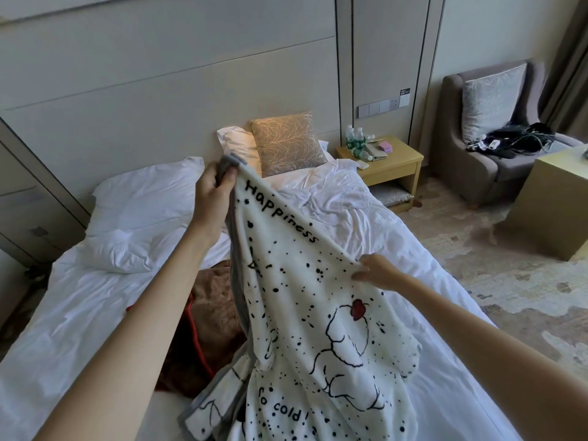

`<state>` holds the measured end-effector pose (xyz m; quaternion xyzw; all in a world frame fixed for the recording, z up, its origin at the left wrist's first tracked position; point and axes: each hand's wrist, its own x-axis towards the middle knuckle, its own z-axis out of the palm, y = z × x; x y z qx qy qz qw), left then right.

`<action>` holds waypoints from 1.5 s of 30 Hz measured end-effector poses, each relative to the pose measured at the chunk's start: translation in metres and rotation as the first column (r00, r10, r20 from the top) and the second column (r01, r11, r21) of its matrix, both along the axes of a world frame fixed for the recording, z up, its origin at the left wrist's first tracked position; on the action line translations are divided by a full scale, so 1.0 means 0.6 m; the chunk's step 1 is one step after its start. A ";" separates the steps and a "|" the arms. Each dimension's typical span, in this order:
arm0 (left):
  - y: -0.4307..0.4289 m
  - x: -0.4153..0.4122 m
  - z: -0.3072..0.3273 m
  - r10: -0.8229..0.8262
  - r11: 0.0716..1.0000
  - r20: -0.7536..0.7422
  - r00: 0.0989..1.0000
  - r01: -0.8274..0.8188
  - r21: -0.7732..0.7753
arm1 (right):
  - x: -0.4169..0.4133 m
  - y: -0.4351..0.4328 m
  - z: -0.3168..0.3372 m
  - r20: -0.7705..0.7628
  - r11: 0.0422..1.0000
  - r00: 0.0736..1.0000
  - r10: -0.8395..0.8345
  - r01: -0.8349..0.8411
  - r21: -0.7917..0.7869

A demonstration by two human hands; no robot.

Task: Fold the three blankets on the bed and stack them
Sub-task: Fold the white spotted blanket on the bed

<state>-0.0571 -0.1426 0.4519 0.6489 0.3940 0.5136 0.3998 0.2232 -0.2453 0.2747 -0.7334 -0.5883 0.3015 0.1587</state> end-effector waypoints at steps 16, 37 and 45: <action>0.000 -0.024 -0.074 0.084 0.981 -0.180 0.980 -0.113 -0.158 | 0.024 0.017 0.211 -0.403 0.945 0.914 0.043 0.094 0.314; -0.056 0.037 0.016 -0.391 0.919 -0.280 0.877 0.386 -0.074 | -0.050 0.010 0.148 0.031 0.960 0.961 0.275 -0.277 0.048; -0.021 -0.053 0.035 -0.108 0.994 -0.184 0.977 0.110 -0.003 | 0.009 -0.003 0.079 0.367 0.973 0.905 0.215 -0.229 -0.006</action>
